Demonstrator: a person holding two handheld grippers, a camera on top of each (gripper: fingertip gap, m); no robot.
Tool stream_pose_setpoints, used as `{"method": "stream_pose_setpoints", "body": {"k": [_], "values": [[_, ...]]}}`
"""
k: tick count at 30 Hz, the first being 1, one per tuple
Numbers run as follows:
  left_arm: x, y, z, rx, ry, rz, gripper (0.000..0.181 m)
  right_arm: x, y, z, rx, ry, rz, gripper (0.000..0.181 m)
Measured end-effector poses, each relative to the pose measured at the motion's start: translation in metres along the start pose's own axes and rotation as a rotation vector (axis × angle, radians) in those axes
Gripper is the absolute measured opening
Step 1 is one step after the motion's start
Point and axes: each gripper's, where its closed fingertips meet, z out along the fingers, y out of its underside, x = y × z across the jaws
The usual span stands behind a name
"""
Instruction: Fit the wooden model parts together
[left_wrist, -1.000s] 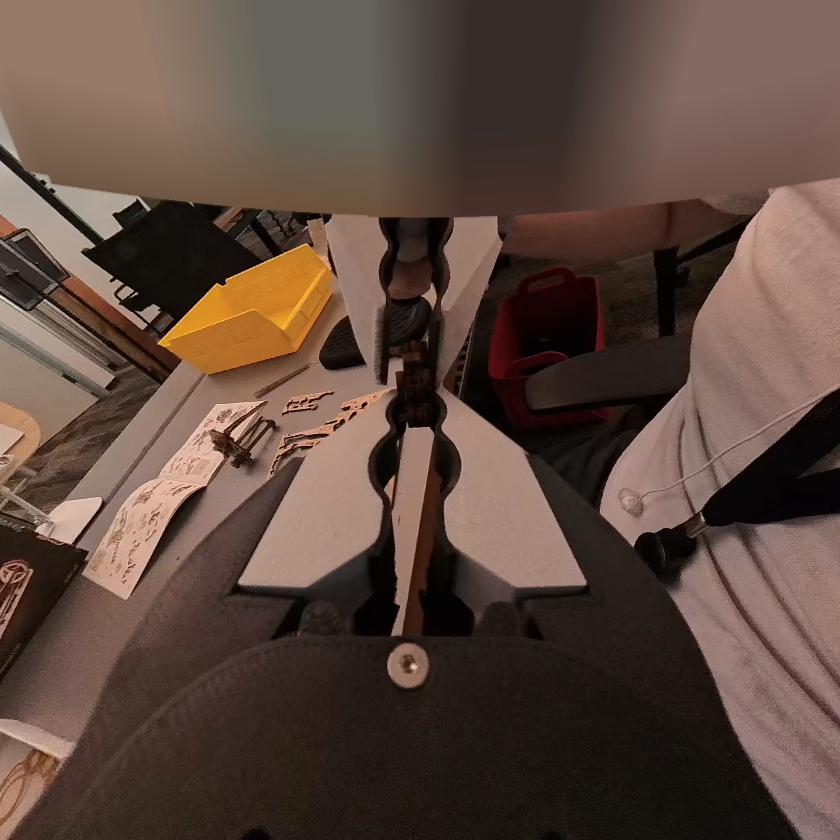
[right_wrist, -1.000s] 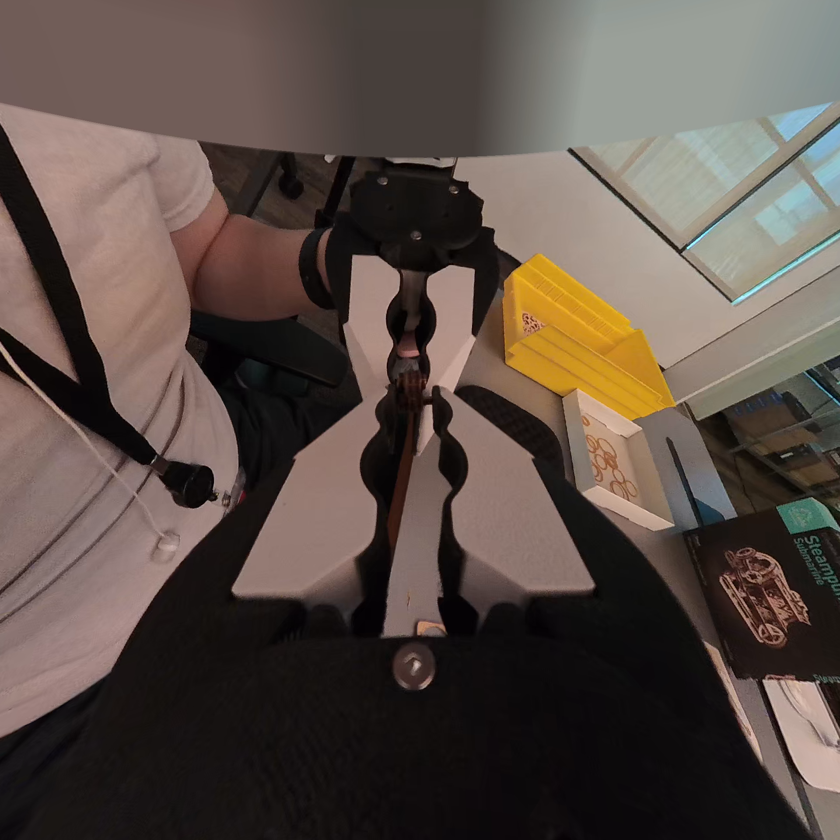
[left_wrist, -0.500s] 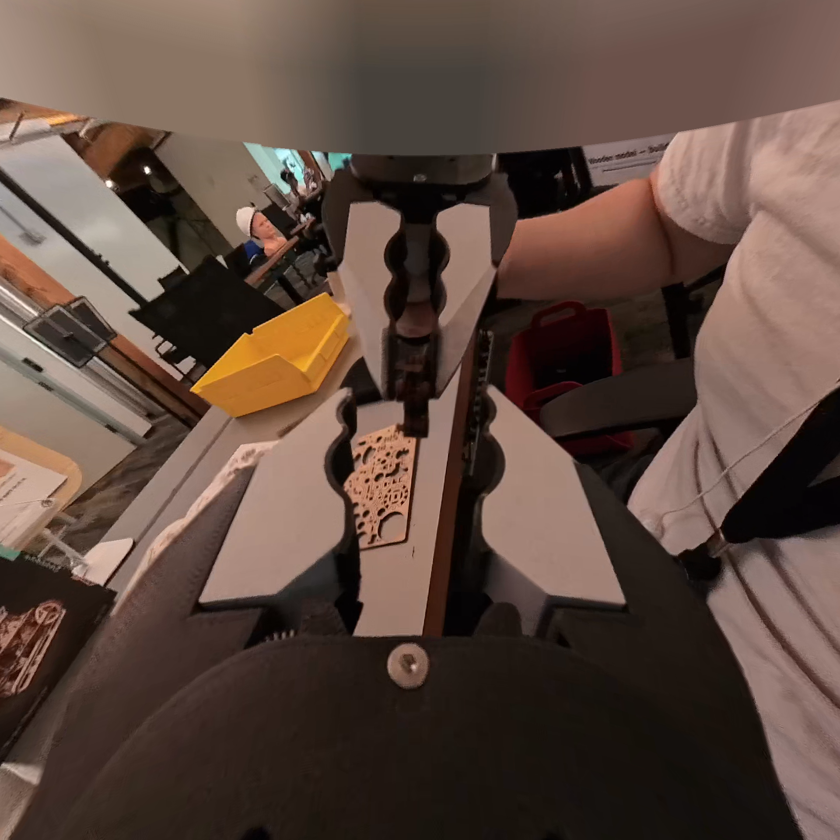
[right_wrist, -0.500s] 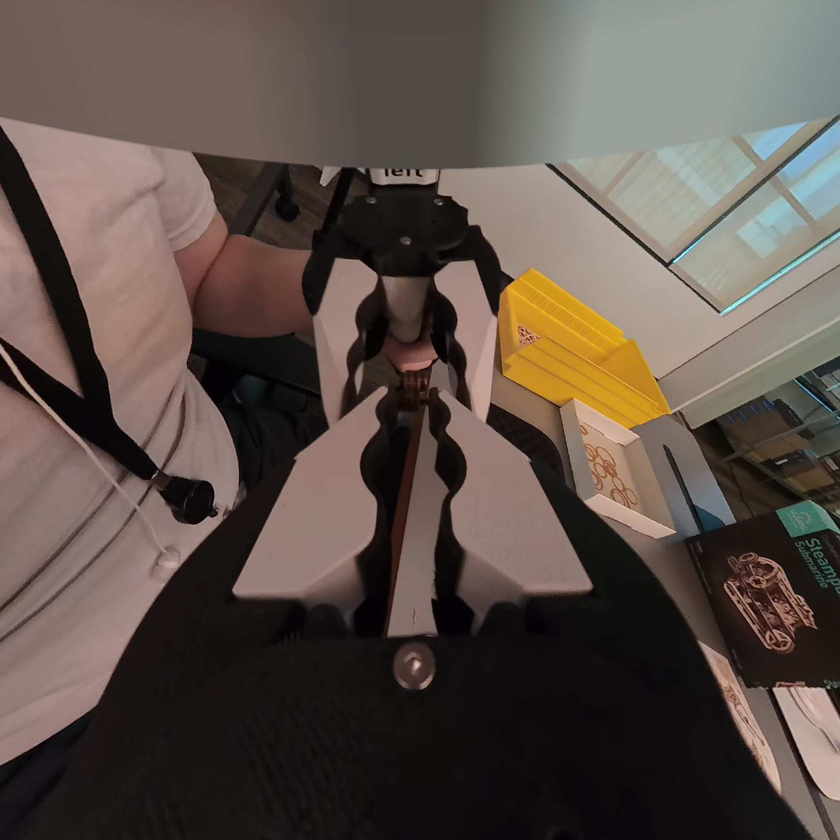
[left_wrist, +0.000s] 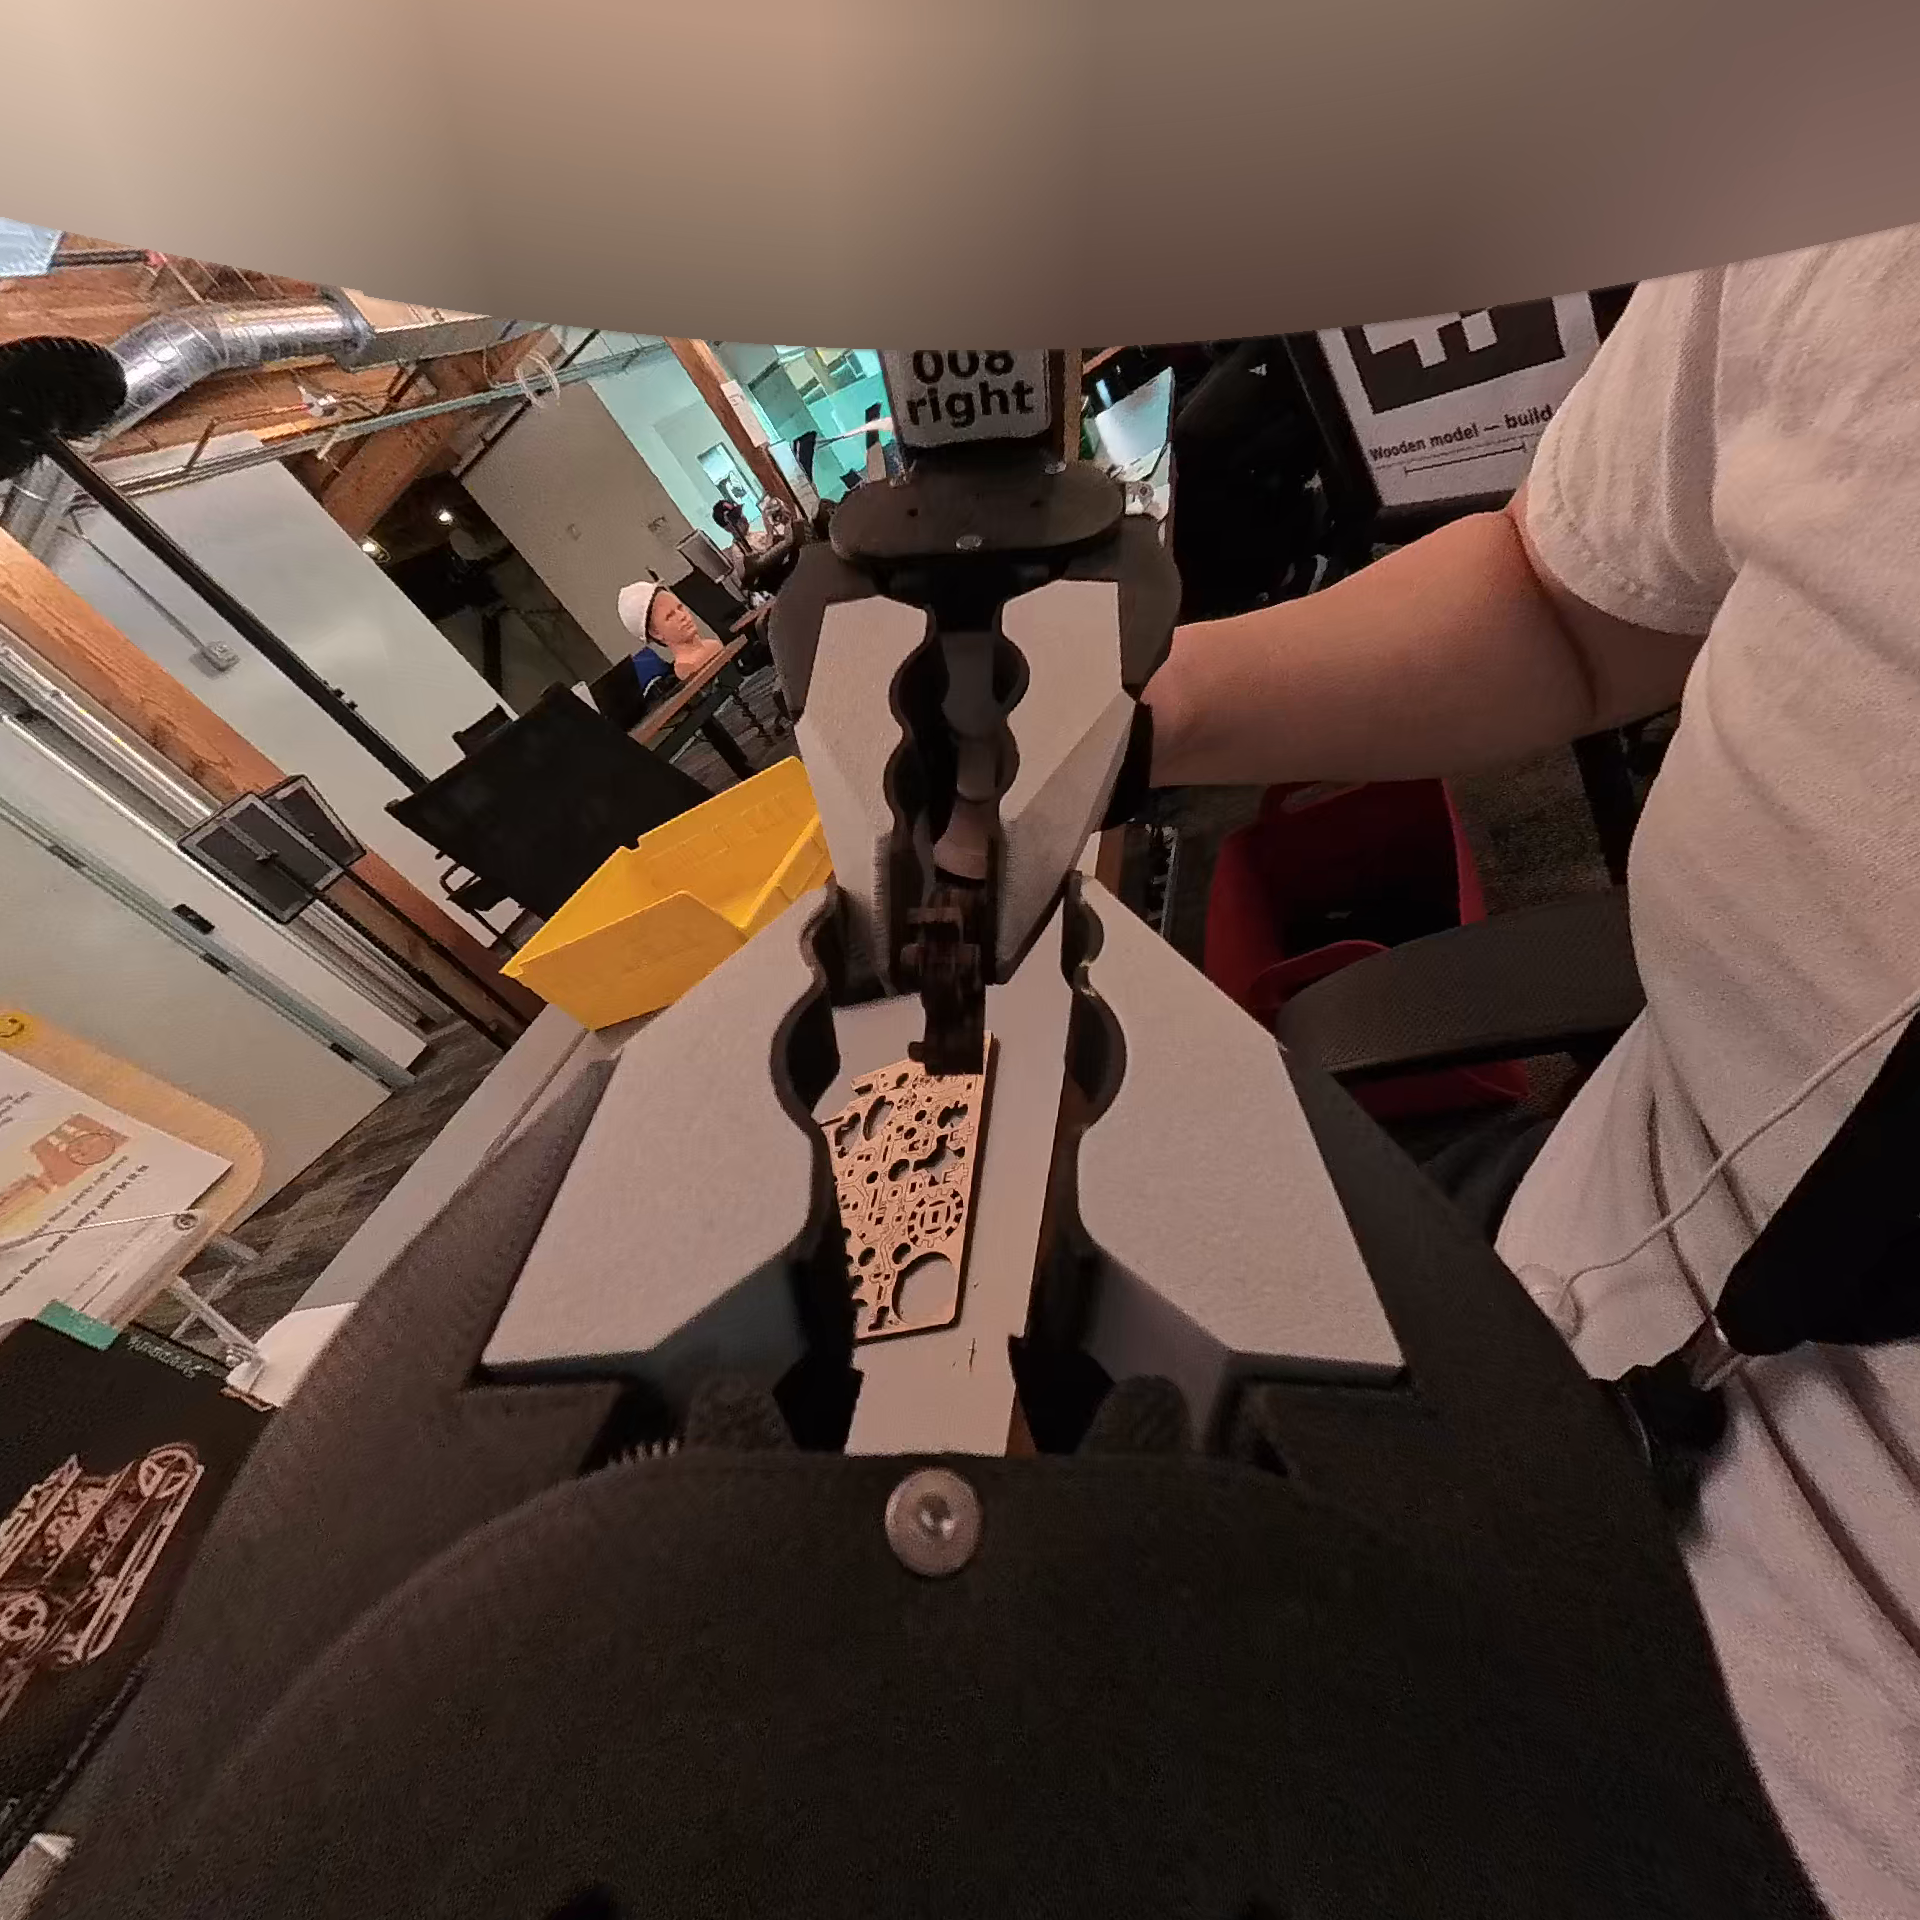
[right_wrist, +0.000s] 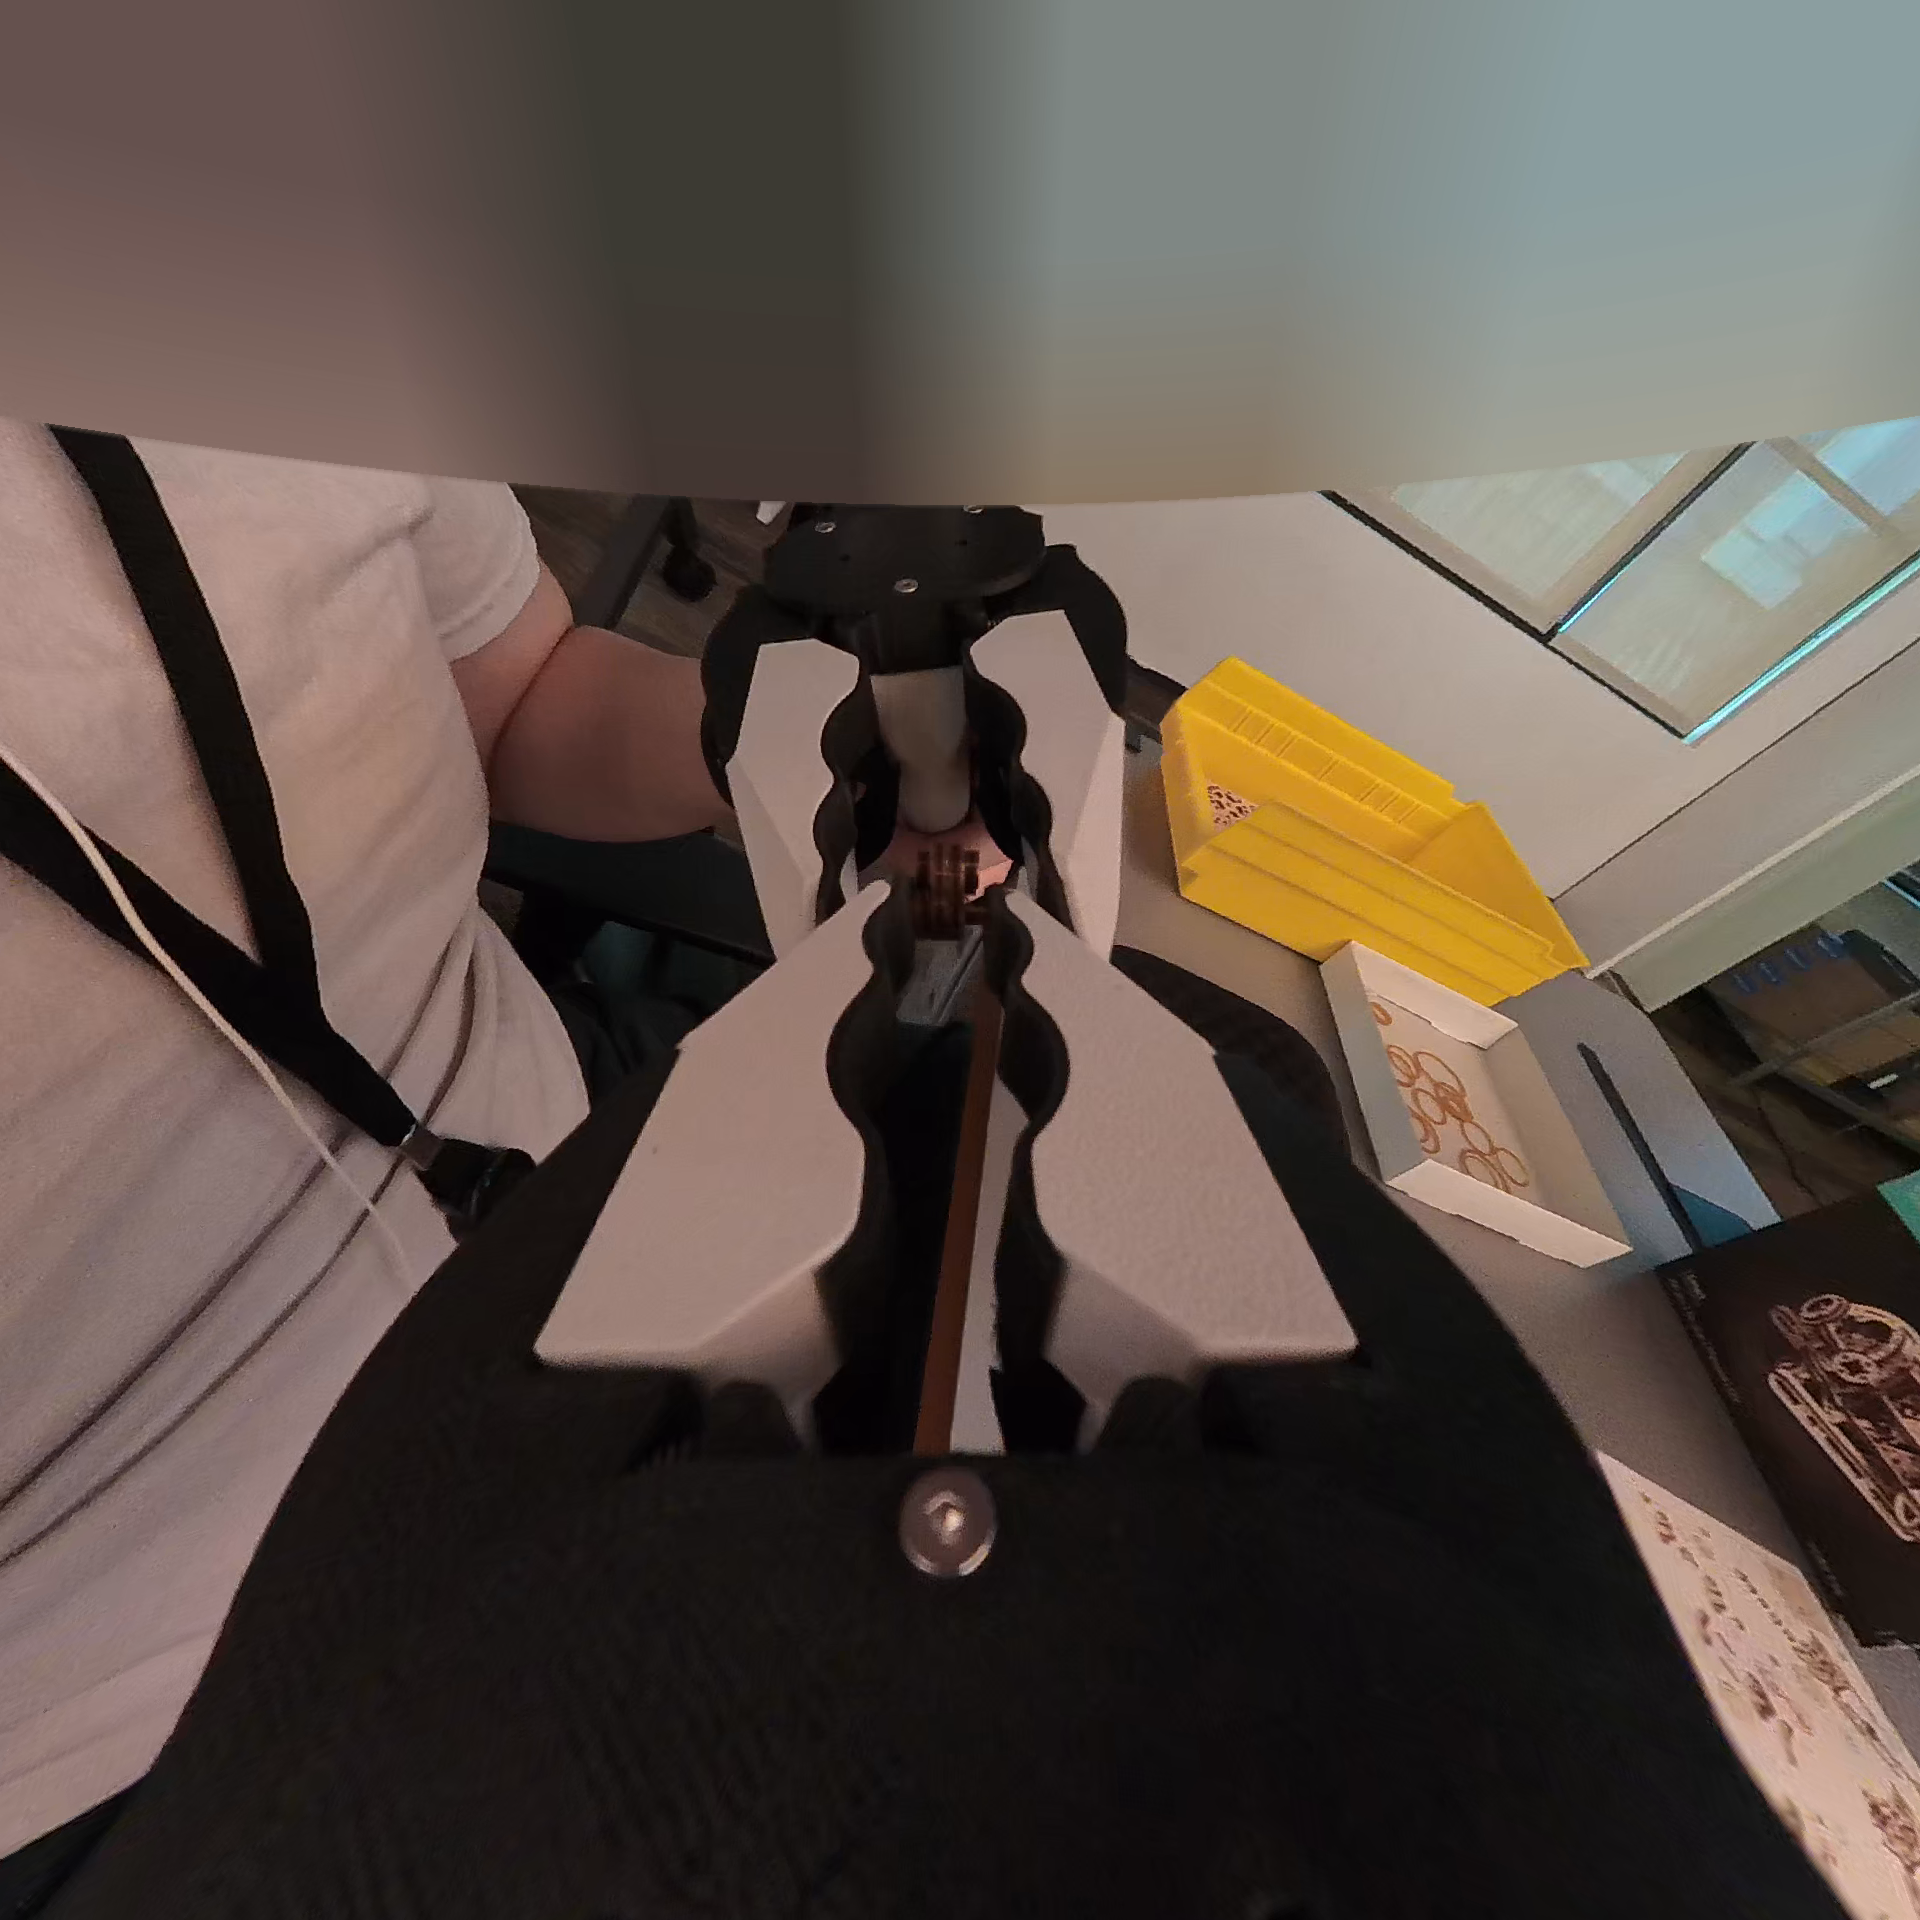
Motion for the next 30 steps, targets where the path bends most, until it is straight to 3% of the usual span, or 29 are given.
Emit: {"method": "stream_pose_setpoints", "body": {"k": [1,9,14,18,30], "values": [[0.001,0.001,0.0,-0.002,-0.001,0.001,0.039,-0.001,0.001,0.0,0.003,-0.005,0.006,0.012],[0.004,0.01,0.003,-0.034,-0.003,-0.008,0.038,-0.003,0.01,0.0,-0.002,-0.016,0.03,0.012],[0.003,0.008,0.003,0.017,0.011,-0.089,0.039,-0.001,0.008,-0.001,0.032,-0.013,0.047,0.013],[0.011,0.009,0.003,0.03,0.088,-0.163,0.04,-0.01,0.006,-0.001,0.044,-0.053,0.017,0.013],[0.015,0.021,0.007,-0.074,0.039,-0.079,0.038,-0.012,0.02,-0.001,0.016,-0.072,0.045,0.013]]}}
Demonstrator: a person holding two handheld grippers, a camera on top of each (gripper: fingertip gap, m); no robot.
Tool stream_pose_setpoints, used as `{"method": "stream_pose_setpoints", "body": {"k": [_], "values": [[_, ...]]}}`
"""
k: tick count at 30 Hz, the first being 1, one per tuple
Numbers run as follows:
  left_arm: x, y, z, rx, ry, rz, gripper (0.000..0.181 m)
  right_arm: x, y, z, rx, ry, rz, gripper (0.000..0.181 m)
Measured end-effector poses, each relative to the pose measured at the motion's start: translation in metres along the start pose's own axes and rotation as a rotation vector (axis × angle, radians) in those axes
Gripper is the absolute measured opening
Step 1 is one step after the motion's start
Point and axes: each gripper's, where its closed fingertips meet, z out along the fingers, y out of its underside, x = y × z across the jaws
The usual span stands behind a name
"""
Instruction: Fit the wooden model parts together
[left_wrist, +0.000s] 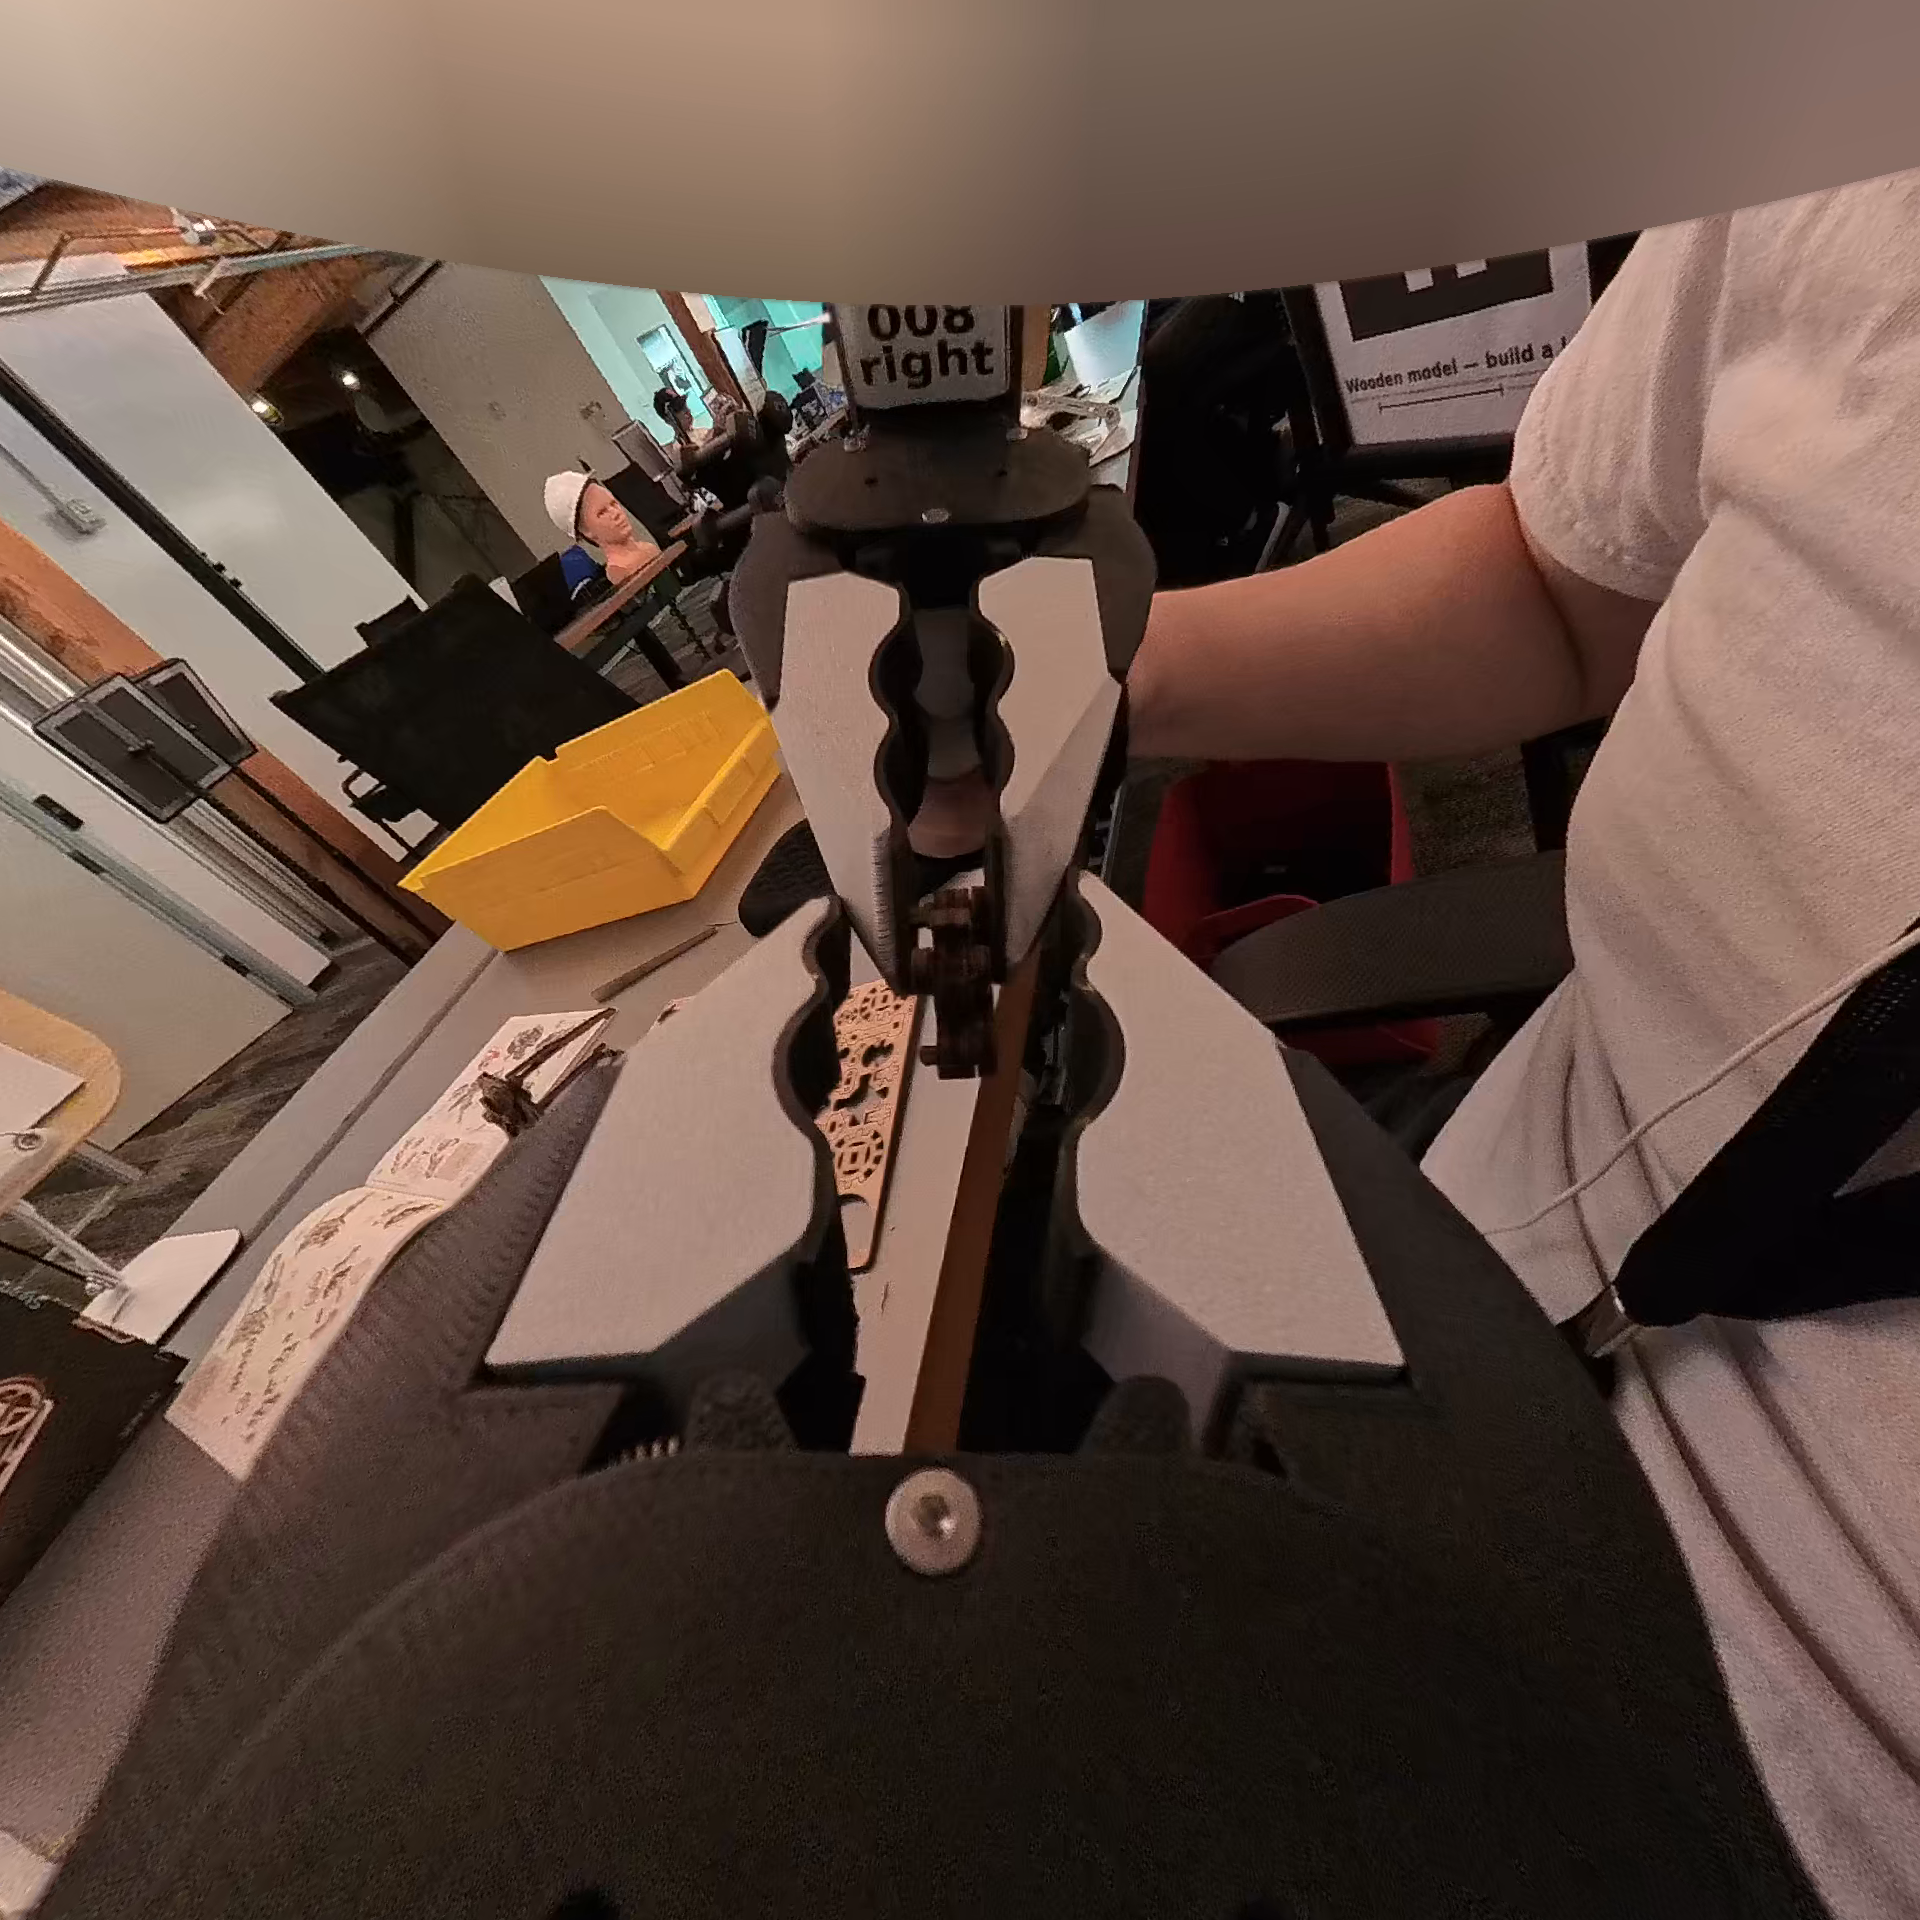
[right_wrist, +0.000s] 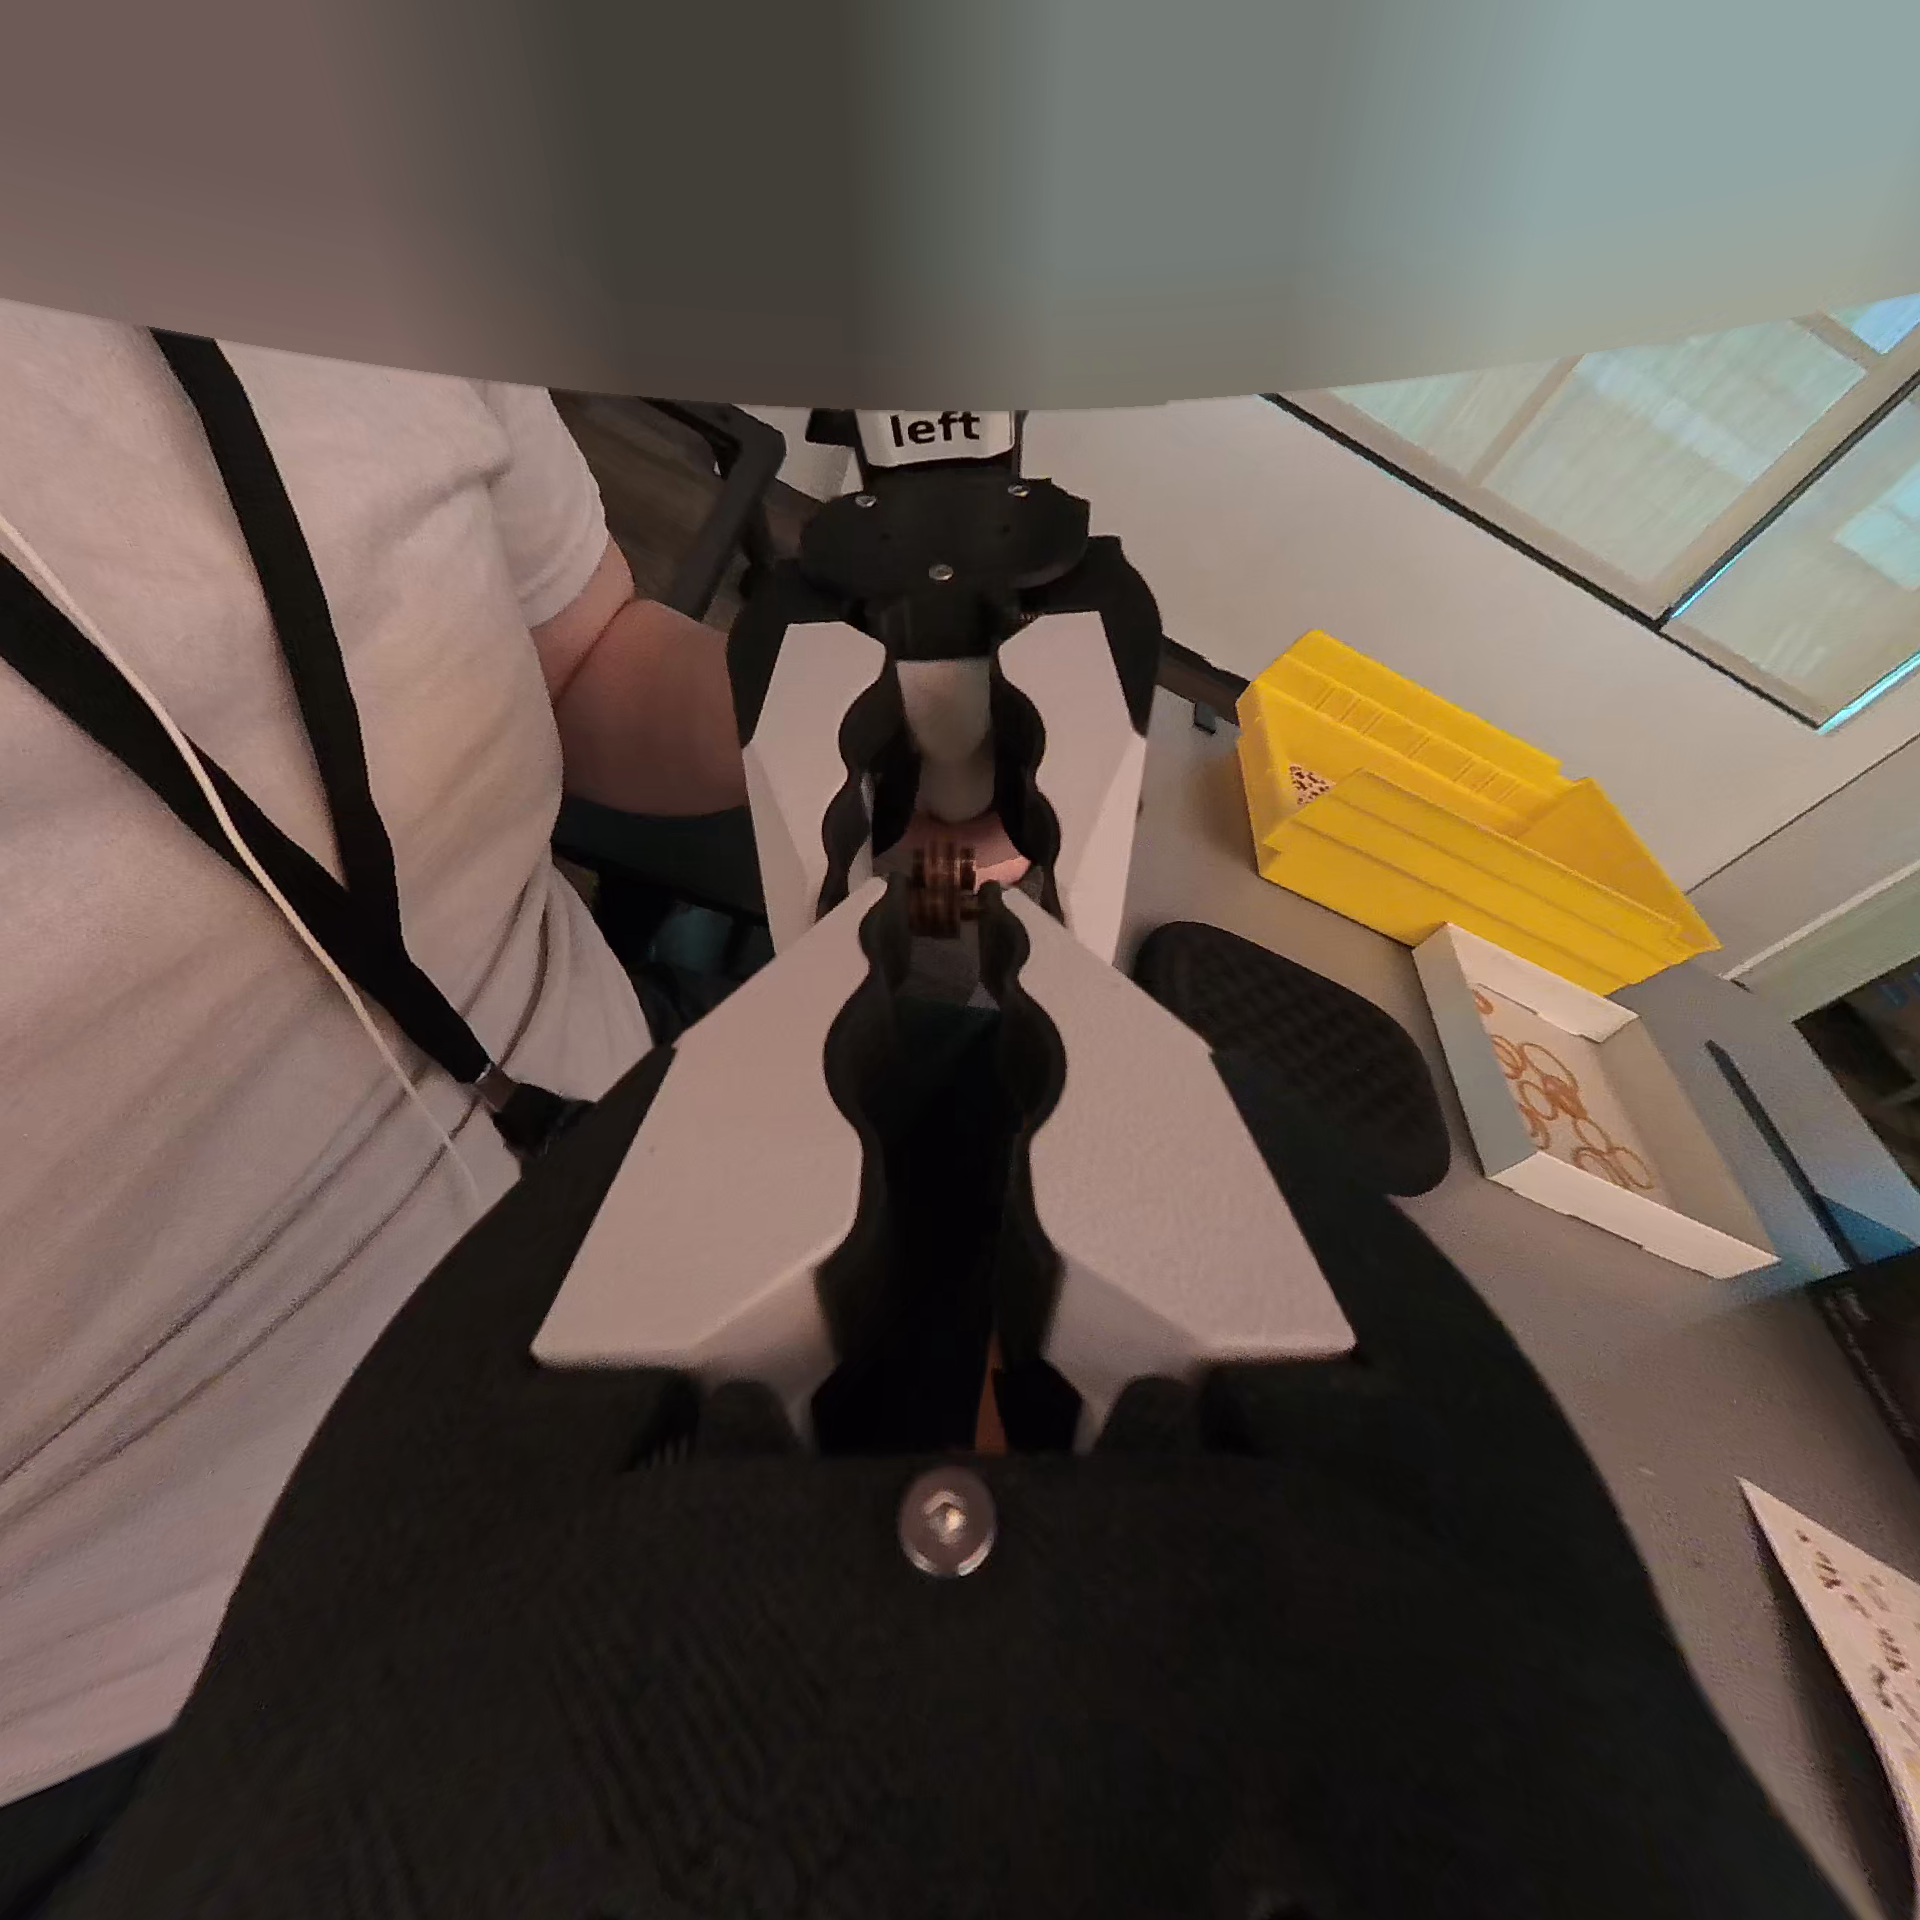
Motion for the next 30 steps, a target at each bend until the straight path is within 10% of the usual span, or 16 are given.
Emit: {"method": "stream_pose_setpoints", "body": {"k": [18,30], "values": [[-0.003,-0.004,0.004,0.074,0.012,-0.149,0.039,0.009,-0.004,-0.007,0.139,0.059,0.091,0.013],[-0.012,0.004,-0.013,0.098,-0.121,-0.02,0.003,0.017,-0.009,-0.016,0.164,0.071,0.158,0.013]]}}
